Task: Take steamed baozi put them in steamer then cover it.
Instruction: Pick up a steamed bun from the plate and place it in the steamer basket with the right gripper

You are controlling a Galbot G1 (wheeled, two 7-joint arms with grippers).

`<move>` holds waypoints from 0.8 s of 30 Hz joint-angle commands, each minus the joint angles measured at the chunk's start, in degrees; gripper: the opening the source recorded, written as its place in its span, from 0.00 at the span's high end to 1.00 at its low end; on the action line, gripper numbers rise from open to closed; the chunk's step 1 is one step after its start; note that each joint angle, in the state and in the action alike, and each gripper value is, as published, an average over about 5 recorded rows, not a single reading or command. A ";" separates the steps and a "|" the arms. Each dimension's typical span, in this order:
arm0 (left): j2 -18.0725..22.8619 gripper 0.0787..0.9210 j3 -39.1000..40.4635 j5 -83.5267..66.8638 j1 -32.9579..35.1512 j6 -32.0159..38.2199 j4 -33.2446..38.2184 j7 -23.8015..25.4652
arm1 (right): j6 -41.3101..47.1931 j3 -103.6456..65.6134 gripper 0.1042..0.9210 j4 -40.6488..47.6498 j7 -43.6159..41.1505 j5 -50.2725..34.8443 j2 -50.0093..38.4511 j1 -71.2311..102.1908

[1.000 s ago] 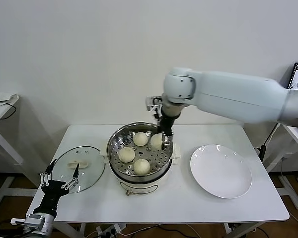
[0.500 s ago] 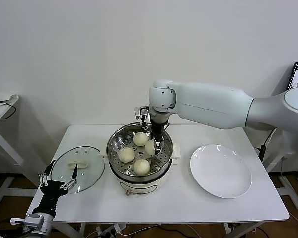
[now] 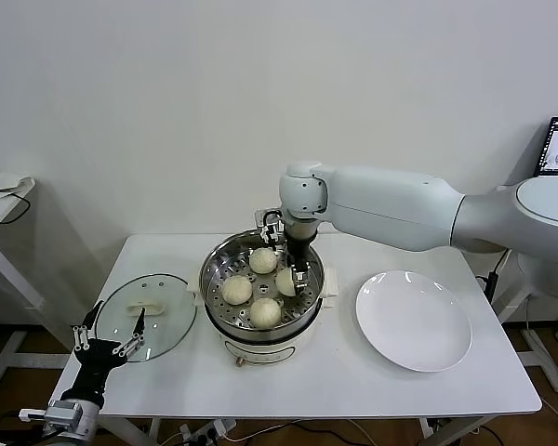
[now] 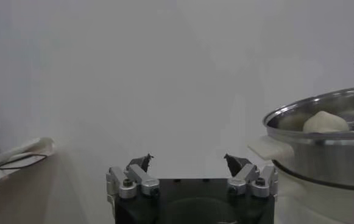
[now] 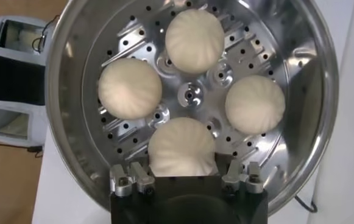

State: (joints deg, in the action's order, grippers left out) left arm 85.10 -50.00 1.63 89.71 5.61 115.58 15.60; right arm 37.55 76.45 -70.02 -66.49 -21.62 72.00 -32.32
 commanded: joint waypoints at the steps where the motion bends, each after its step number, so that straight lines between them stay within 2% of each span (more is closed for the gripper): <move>1: 0.01 0.12 0.07 0.01 0.05 -0.01 0.28 -0.04 | 0.05 -0.57 0.26 0.87 -0.07 1.55 0.08 1.71; 17: 0.12 0.12 0.03 0.12 0.25 0.09 0.37 -0.06 | -0.32 -2.53 0.26 2.76 -0.37 3.73 0.50 3.99; 24: 0.22 0.12 0.10 0.24 0.37 0.17 0.47 -0.06 | -0.86 -4.47 0.14 2.12 -0.74 3.08 -1.45 2.65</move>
State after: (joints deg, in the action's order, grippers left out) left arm 85.32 -49.91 1.81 90.04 5.67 115.98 15.53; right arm 36.93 73.56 -67.68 -66.99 -18.61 71.83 -29.17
